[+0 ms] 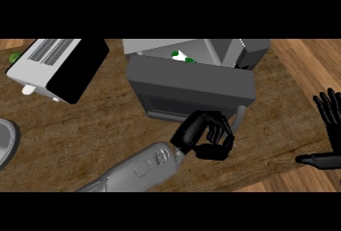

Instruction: Pick up the milk, place it into the microwave and close the microwave

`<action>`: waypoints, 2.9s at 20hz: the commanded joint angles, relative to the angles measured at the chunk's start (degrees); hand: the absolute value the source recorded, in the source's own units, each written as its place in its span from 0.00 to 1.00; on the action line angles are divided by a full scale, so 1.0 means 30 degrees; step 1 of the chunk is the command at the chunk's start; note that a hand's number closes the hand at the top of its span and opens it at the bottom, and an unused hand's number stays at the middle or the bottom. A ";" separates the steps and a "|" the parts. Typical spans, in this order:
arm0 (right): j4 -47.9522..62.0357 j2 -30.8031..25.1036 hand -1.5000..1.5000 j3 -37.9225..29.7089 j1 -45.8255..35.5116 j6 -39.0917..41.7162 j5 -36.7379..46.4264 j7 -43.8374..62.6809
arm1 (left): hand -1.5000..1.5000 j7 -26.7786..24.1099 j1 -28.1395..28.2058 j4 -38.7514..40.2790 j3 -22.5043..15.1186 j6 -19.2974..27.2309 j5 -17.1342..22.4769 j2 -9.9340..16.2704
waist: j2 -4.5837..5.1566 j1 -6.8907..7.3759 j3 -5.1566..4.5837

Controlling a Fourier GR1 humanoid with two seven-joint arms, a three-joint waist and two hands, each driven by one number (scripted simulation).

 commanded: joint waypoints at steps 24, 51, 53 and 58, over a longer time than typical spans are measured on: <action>-0.2898 -0.1013 0.00 0.1572 -0.3278 0.4051 -0.2835 0.2420 | 1.00 -0.0242 -0.7093 0.4219 0.2247 0.1482 0.3668 -0.0165 | 0.1198 -0.2756 0.0205; -0.9845 -0.2527 1.00 0.5585 -0.4273 0.6677 -0.3353 0.5182 | 1.00 -0.0743 -0.7236 0.4764 0.1994 0.2806 0.5196 -0.0134 | 0.1045 -0.3876 0.0264; -1.0216 -0.2246 1.00 0.5849 -0.4177 0.6480 -0.3536 0.5372 | 1.00 -0.0772 -0.7452 0.4813 0.2031 0.3021 0.5139 -0.0131 | 0.1111 -0.3985 0.0296; -1.1077 -0.2388 1.00 0.6013 -0.4010 0.6372 -0.3799 0.5718 | 1.00 -0.0794 -0.7346 0.4673 0.2051 0.3262 0.5371 -0.0125 | 0.1106 -0.4196 0.0282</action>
